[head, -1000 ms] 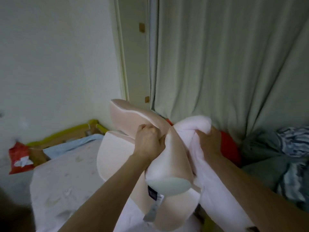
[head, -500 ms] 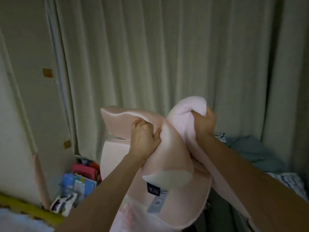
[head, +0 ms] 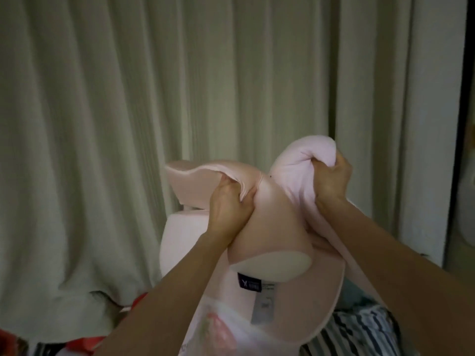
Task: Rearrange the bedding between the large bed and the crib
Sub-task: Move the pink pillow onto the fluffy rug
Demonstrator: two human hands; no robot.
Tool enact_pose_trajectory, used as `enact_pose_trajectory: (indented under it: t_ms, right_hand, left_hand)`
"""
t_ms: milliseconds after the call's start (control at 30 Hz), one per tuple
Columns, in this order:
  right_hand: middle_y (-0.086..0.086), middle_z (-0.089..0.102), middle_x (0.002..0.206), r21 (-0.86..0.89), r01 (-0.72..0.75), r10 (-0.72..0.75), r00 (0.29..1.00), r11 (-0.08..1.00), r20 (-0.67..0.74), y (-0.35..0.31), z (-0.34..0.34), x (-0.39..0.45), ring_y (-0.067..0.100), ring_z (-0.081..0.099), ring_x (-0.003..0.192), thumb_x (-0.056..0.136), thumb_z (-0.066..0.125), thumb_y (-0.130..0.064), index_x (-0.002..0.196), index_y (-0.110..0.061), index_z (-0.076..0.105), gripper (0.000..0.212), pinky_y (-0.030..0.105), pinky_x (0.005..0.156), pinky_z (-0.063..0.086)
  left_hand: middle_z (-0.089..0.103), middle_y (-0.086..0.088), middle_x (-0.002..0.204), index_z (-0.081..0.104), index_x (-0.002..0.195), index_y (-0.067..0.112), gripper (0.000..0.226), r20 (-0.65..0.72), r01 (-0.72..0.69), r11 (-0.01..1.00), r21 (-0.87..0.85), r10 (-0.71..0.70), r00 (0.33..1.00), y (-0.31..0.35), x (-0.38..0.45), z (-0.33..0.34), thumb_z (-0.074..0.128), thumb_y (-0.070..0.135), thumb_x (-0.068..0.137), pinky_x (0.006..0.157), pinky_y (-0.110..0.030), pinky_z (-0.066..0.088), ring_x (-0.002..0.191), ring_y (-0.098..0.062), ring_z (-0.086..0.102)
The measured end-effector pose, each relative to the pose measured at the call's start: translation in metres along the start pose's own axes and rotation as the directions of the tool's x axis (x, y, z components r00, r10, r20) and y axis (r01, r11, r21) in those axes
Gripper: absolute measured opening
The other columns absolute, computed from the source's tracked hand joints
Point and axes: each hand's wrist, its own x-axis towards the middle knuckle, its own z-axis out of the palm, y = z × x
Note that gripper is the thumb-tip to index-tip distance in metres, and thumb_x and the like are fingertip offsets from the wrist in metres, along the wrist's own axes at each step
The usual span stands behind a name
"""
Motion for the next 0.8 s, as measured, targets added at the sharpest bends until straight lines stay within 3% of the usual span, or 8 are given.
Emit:
enact_pose_trajectory:
  t_ms: [133, 200, 233, 333, 533, 667, 733, 800]
  right_hand:
    - [0.002, 0.067, 0.107, -0.440, -0.271, 0.217, 0.961, 0.856, -0.170, 0.106, -0.068, 0.037, 0.016, 0.061, 0.105, 0.093, 0.046, -0.014, 0.108, -0.016, 0.068, 0.026, 0.030, 0.092, 0.047]
    - [-0.002, 0.065, 0.120, -0.721, -0.618, 0.368, 0.779, 0.315, -0.507, 0.154, -0.112, 0.032, 0.014, 0.060, 0.111, 0.098, 0.044, -0.013, 0.124, -0.025, 0.062, 0.034, 0.029, 0.096, 0.046]
    - [0.005, 0.059, 0.130, -0.802, -0.573, 0.419, 0.778, 0.167, -0.468, 0.169, -0.125, 0.016, 0.020, 0.055, 0.119, 0.095, 0.053, -0.019, 0.133, -0.021, 0.054, 0.038, 0.037, 0.101, 0.043]
    - [0.018, 0.043, 0.141, -0.937, -0.218, 0.629, 0.778, 0.272, 0.001, 0.189, -0.153, -0.044, 0.034, 0.042, 0.130, 0.085, 0.067, -0.036, 0.140, -0.007, 0.040, 0.068, 0.047, 0.109, 0.034]
    - [0.004, 0.039, 0.145, -0.950, -0.001, 0.712, 0.662, 0.314, 0.234, 0.179, -0.147, -0.070, 0.019, 0.033, 0.136, 0.102, 0.037, -0.033, 0.143, -0.010, 0.039, 0.047, 0.025, 0.109, 0.010]
    - [0.002, 0.056, 0.128, -0.928, -0.088, 0.680, 0.706, 0.363, 0.199, 0.170, -0.134, -0.077, 0.017, 0.051, 0.115, 0.095, 0.042, -0.050, 0.125, -0.014, 0.057, 0.049, 0.025, 0.108, 0.026]
    - [0.006, 0.054, 0.134, -0.857, -0.234, 0.758, 0.606, 0.459, 0.241, 0.169, -0.119, -0.085, 0.022, 0.051, 0.122, 0.088, 0.049, -0.061, 0.125, -0.019, 0.055, 0.057, 0.037, 0.112, 0.030]
    - [0.008, 0.044, 0.144, -0.770, -0.433, 0.844, 0.478, 0.468, 0.244, 0.165, -0.095, -0.097, 0.026, 0.045, 0.130, 0.070, 0.063, -0.071, 0.142, -0.016, 0.038, 0.094, 0.042, 0.111, 0.032]
  left_hand:
    - [0.054, 0.001, 0.066, 0.053, 0.080, 0.003, 0.023, 0.150, 0.129, 0.990, -0.060, -0.119, 0.982, -0.033, -0.033, 0.081, 0.063, 0.022, 0.089, 0.055, -0.016, 0.030, 0.056, -0.016, 0.049]
    - [0.042, 0.007, 0.057, 0.043, 0.072, 0.009, 0.033, 0.273, 0.264, 0.964, -0.007, -0.252, 0.928, -0.059, -0.064, 0.124, 0.060, 0.030, 0.091, 0.053, -0.017, 0.031, 0.050, -0.005, 0.038]
    - [0.040, 0.006, 0.056, 0.041, 0.066, 0.010, 0.039, 0.329, 0.317, 0.946, 0.069, -0.322, 0.888, -0.069, -0.078, 0.135, 0.057, 0.034, 0.093, 0.054, -0.020, 0.032, 0.050, -0.004, 0.036]
    - [0.039, 0.000, 0.052, 0.035, 0.054, 0.013, 0.051, 0.414, 0.503, 0.852, 0.143, -0.513, 0.752, -0.087, -0.107, 0.156, 0.054, 0.037, 0.094, 0.056, -0.031, 0.034, 0.049, -0.011, 0.035]
    - [0.037, -0.005, 0.046, 0.031, 0.046, 0.011, 0.060, 0.429, 0.688, 0.726, -0.013, -0.617, 0.660, -0.089, -0.131, 0.162, 0.062, 0.037, 0.090, 0.054, -0.031, 0.030, 0.048, -0.016, 0.035]
    - [0.060, -0.012, 0.066, 0.062, 0.072, -0.003, 0.049, 0.447, 0.889, 0.441, -0.125, -0.775, 0.448, -0.093, -0.160, 0.142, 0.059, 0.042, 0.090, 0.052, -0.021, 0.039, 0.059, -0.016, 0.051]
    - [0.059, -0.004, 0.074, 0.061, 0.082, 0.001, 0.039, 0.438, 0.891, 0.439, -0.119, -0.782, 0.444, -0.089, -0.172, 0.136, 0.058, 0.039, 0.092, 0.052, -0.016, 0.037, 0.069, -0.016, 0.055]
    - [0.061, 0.001, 0.087, 0.059, 0.096, 0.007, 0.032, 0.453, 0.872, 0.465, -0.153, -0.751, 0.480, -0.083, -0.180, 0.131, 0.060, 0.039, 0.090, 0.064, -0.016, 0.040, 0.082, -0.016, 0.059]
